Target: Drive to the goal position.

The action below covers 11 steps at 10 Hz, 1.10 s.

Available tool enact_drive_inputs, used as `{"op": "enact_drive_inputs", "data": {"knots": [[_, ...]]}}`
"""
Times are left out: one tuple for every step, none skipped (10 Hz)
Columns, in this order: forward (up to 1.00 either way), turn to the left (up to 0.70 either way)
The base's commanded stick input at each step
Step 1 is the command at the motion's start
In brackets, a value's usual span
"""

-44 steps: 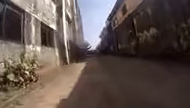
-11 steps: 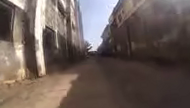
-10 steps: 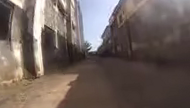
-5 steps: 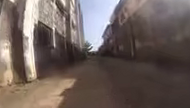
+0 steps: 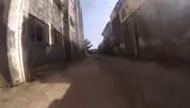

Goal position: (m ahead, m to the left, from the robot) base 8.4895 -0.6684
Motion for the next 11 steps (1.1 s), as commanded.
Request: {"op": "enact_drive_inputs", "data": {"knots": [[1.0, 0.0], [1.0, 0.0], [1.0, 0.0], [1.0, 0.0], [1.0, 0.0], [1.0, 0.0], [1.0, 0.0], [1.0, 0.0], [1.0, 0.0], [1.0, 0.0], [1.0, 0.0]]}}
